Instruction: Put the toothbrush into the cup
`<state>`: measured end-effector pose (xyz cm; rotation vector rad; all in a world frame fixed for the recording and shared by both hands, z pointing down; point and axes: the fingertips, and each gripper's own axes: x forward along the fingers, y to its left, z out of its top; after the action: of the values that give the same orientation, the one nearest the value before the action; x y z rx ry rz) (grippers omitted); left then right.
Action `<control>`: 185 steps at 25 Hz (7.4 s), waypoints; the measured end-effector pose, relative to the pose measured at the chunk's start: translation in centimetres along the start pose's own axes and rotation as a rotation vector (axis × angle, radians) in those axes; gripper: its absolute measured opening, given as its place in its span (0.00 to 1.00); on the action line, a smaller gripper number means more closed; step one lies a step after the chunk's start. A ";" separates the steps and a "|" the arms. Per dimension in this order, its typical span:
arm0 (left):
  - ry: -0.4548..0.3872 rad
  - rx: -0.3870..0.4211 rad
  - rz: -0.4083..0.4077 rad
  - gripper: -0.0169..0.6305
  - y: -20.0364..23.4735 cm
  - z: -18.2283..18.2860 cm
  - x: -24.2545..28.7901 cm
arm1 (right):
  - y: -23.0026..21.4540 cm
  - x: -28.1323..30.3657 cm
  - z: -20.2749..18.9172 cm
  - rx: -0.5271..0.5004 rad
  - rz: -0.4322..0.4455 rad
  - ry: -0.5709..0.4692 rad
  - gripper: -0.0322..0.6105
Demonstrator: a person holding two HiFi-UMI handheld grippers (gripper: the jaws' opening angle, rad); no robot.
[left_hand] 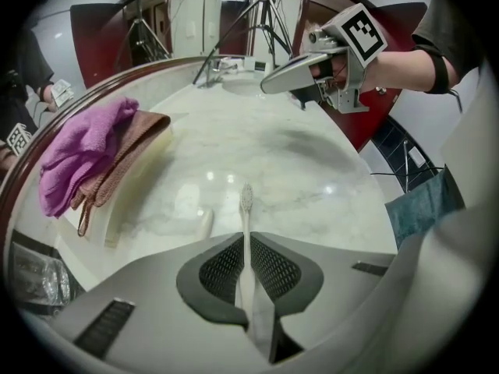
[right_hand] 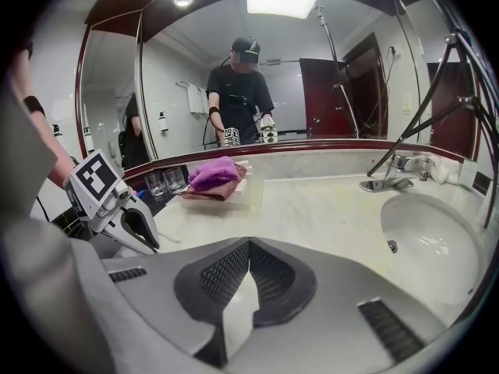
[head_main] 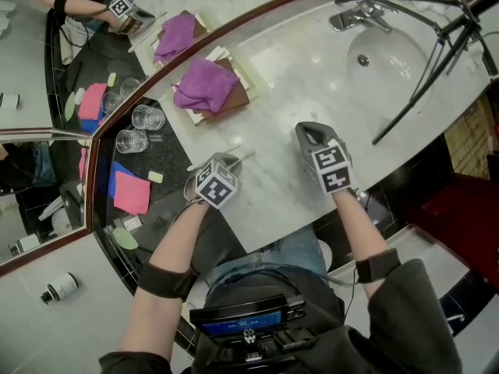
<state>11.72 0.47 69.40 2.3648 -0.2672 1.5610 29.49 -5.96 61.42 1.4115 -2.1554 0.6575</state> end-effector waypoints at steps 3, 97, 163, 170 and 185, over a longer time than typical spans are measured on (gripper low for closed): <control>-0.040 -0.011 0.007 0.05 -0.2 0.5 -1.0 | 0.1 -0.1 -0.2 -0.009 -0.003 0.007 0.07; -1.048 -0.687 0.805 0.08 29.4 -17.8 -28.4 | 45.8 13.1 5.1 -0.496 0.775 0.112 0.07; -0.861 -0.780 0.721 0.03 0.1 -19.5 -30.0 | 28.5 2.9 0.1 -0.795 0.457 0.202 0.12; -0.851 -0.829 0.705 0.03 0.2 -20.5 -28.5 | 29.1 6.4 -0.6 -1.036 0.508 0.273 0.27; -0.801 -0.865 0.714 0.03 2.4 -20.9 -26.7 | 28.3 14.7 -3.6 -1.292 0.636 0.456 0.31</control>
<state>-17.59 5.18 52.88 2.0525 -1.6889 0.3482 -1.44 -3.95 69.62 -0.0974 -1.9087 -0.2611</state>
